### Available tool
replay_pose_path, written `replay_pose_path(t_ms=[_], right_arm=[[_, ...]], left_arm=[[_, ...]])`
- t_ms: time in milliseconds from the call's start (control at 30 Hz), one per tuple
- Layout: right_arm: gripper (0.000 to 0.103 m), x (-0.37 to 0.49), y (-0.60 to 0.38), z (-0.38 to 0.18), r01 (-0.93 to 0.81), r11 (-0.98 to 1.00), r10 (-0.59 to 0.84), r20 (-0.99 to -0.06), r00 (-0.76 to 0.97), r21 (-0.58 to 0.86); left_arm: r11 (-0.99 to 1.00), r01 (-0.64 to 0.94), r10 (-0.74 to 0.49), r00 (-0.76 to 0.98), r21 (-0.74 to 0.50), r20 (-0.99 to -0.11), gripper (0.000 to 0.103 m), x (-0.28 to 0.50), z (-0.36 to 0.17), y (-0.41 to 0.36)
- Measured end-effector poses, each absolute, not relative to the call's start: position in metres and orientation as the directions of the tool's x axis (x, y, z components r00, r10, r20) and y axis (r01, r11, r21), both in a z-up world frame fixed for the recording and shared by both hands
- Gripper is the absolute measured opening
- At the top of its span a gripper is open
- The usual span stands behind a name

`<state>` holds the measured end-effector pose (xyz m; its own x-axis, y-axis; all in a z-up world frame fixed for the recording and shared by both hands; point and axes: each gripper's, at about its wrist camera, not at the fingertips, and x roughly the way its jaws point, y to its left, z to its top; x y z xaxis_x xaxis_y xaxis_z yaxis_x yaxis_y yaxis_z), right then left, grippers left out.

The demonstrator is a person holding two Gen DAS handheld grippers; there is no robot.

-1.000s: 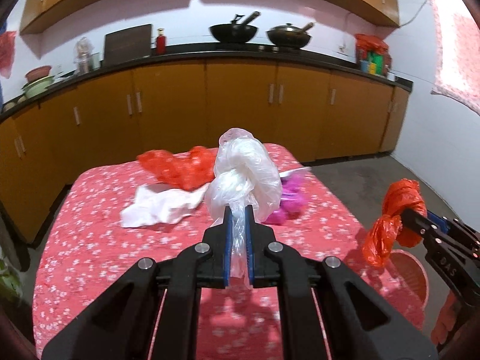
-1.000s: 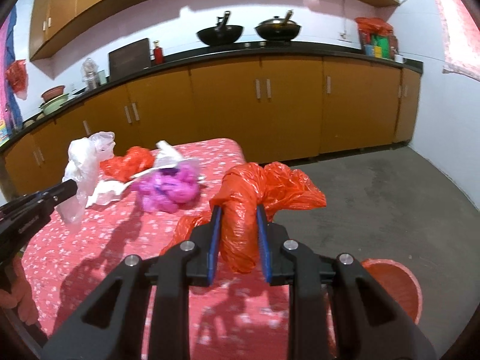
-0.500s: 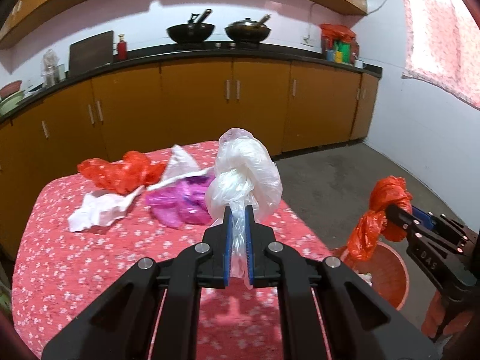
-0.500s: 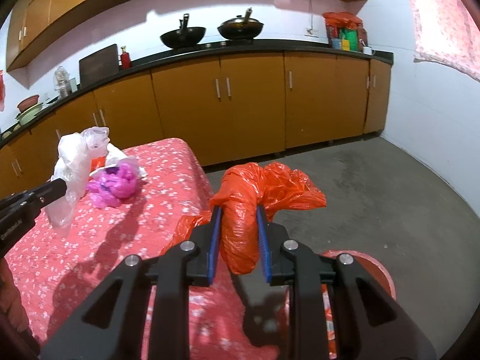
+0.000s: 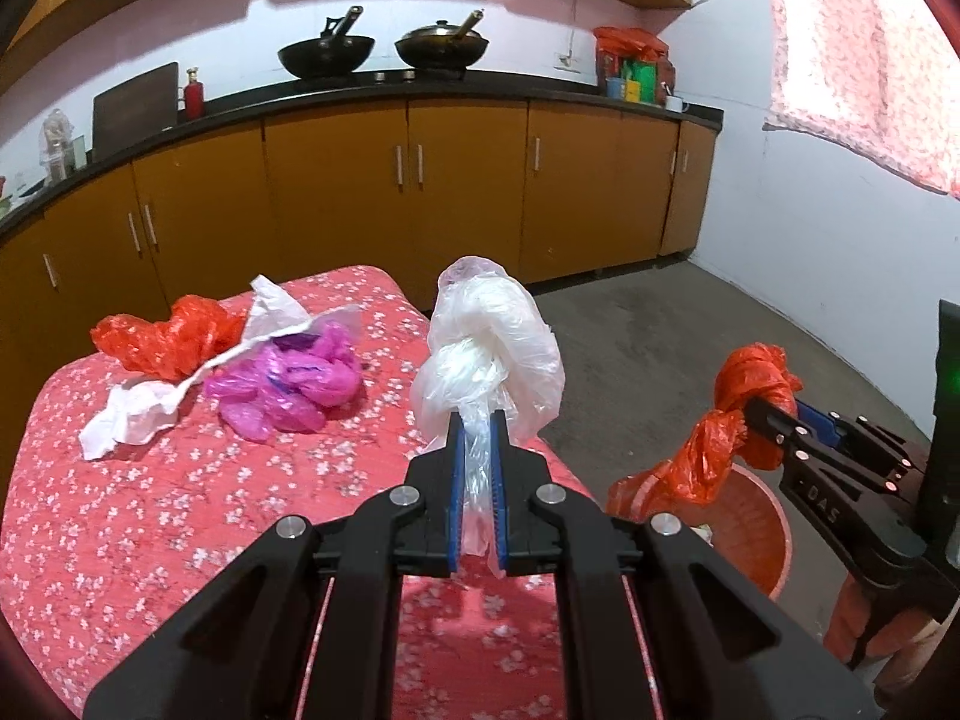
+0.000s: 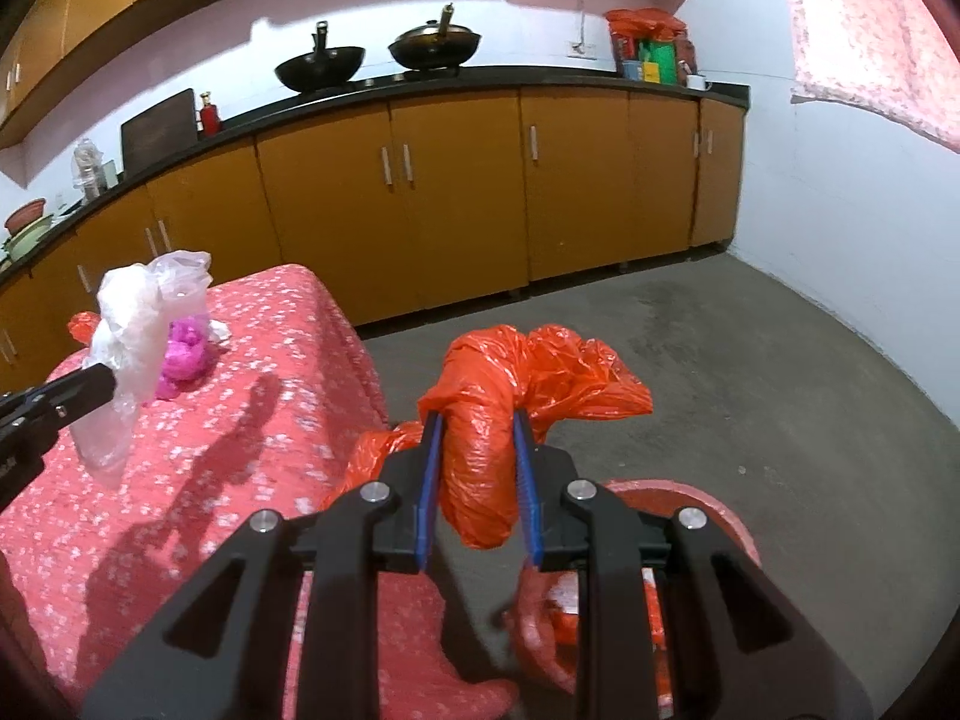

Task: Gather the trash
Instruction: 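Carry both bags over the orange basket and open both tools to drop them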

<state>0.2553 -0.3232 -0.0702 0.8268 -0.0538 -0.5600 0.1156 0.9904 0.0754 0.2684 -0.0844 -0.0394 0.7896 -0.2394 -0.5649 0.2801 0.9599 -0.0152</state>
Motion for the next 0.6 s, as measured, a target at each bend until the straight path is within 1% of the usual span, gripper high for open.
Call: replay_pose_path(t_ms=[100, 300, 467, 600], right_arm=[[0.023, 0.251, -0.343, -0.08, 0.175, 0.984, -0.13, -0.564, 0.816, 0.028], [0.023, 0.241, -0.41, -0.112, 0.336, 0.941, -0.29, -0.609, 0.738, -0.041], [0.023, 0.235, -0.451, -0.133, 0.386, 0.922, -0.311, -0.654, 0.69, -0.031], [0.023, 0.233, -0.467, -0.151, 0.387, 0.921, -0.309, -0.68, 0.665, -0.04]], left_arm=[[0.952, 0.303, -0.266, 0.779, -0.031, -0.568, 0.008, 0.264, -0.042, -0.097], [0.916, 0.393, -0.363, 0.728, -0.079, -0.582, 0.008, 0.255, -0.051, -0.151], [0.878, 0.47, -0.417, 0.659, -0.09, -0.626, 0.008, 0.251, -0.073, -0.209], [0.854, 0.513, -0.427, 0.6, -0.085, -0.676, 0.008, 0.247, -0.098, -0.246]])
